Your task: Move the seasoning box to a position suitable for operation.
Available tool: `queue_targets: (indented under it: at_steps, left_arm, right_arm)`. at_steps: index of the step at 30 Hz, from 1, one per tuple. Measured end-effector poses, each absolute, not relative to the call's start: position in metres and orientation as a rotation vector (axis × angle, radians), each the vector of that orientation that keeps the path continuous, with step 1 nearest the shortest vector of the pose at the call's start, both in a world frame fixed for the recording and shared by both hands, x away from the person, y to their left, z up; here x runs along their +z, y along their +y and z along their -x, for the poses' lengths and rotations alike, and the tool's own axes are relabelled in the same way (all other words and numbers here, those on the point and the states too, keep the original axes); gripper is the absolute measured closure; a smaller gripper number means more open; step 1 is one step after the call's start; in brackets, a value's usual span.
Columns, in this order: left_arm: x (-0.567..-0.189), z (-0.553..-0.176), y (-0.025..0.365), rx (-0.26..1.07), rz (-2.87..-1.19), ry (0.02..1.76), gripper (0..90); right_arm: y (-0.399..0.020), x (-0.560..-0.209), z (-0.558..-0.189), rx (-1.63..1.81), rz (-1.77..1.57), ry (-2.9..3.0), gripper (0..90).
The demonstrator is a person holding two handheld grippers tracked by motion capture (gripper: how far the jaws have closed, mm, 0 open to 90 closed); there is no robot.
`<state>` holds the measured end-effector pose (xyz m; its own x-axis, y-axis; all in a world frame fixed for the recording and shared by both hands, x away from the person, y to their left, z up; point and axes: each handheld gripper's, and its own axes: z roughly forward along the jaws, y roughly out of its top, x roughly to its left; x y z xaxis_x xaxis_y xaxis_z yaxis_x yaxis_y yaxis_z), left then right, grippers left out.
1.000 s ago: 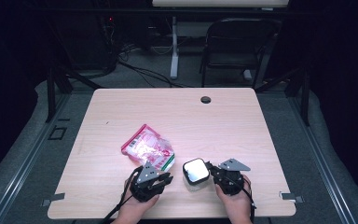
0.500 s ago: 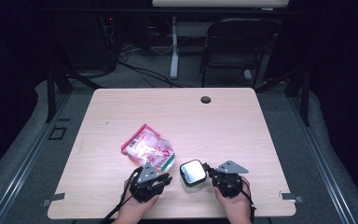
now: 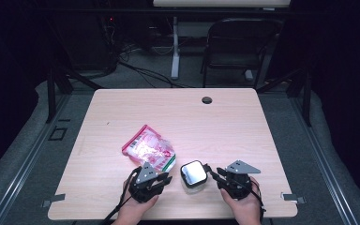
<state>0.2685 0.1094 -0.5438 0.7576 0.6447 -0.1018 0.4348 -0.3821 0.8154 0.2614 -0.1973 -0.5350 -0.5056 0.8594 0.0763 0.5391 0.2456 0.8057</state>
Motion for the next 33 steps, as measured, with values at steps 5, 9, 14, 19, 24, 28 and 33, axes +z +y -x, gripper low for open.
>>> queue_targets:
  at_steps: [5,9,14,19,24,28,33]
  left_arm:
    - [-0.542,-0.269,0.109,0.278,-2.029,0.814,75.9]
    - [-0.541,-0.270,0.108,0.268,-2.027,0.819,74.8]
    - [-0.540,-0.271,0.104,0.270,-2.030,0.819,73.5]
    - [-0.539,-0.271,0.103,0.259,-2.033,0.823,70.6]
    - [-0.536,-0.272,0.101,0.256,-2.033,0.817,72.3]
    - [-0.535,-0.271,0.099,0.255,-2.034,0.811,76.2]
    - [-0.533,-0.270,0.094,0.251,-2.048,0.784,81.5]
  right_arm:
    - [-0.207,-0.524,-0.261,1.223,-1.273,2.077,73.7]
    - [-0.210,-0.517,-0.264,1.264,-1.255,2.047,72.0]
    - [-0.204,-0.512,-0.269,1.266,-1.232,2.071,75.0]
    - [-0.199,-0.508,-0.273,1.277,-1.239,2.102,76.9]
    - [-0.191,-0.507,-0.274,1.289,-1.215,2.122,80.4]
    - [-0.187,-0.509,-0.274,1.280,-1.198,2.135,80.4]
    - [-0.184,-0.511,-0.278,1.304,-1.227,2.138,83.9]
